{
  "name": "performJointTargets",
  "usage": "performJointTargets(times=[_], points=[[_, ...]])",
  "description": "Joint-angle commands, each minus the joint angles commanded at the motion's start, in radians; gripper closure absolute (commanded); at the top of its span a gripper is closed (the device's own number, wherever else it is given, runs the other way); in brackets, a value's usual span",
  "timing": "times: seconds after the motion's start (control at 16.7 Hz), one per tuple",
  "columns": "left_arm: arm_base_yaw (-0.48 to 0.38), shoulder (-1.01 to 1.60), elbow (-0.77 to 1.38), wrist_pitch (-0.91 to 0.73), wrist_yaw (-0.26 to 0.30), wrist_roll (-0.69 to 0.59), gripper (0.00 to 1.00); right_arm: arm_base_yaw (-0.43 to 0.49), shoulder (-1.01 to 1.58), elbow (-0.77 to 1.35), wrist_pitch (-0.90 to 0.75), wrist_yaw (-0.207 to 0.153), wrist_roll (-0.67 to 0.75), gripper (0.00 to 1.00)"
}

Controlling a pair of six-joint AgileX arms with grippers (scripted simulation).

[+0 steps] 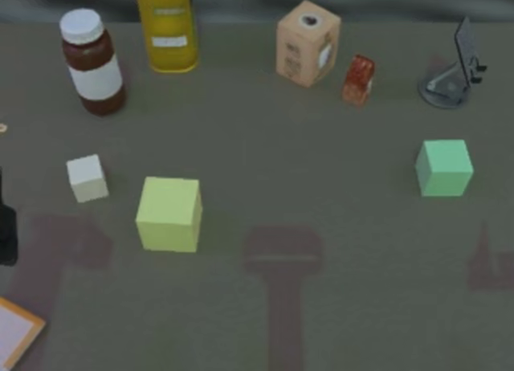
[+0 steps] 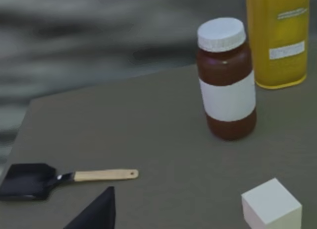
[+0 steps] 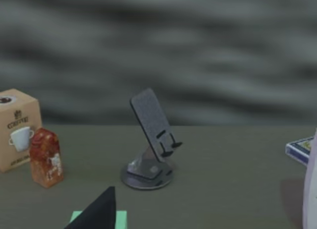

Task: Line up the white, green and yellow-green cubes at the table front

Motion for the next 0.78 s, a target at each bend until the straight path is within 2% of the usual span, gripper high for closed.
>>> performJointTargets(times=[0.78], points=[[-0.064, 1.350, 1.025, -0.695, -0.003, 0.673, 0.00, 0.000, 0.000, 0.000, 0.000, 0.000, 0.000, 0.00]])
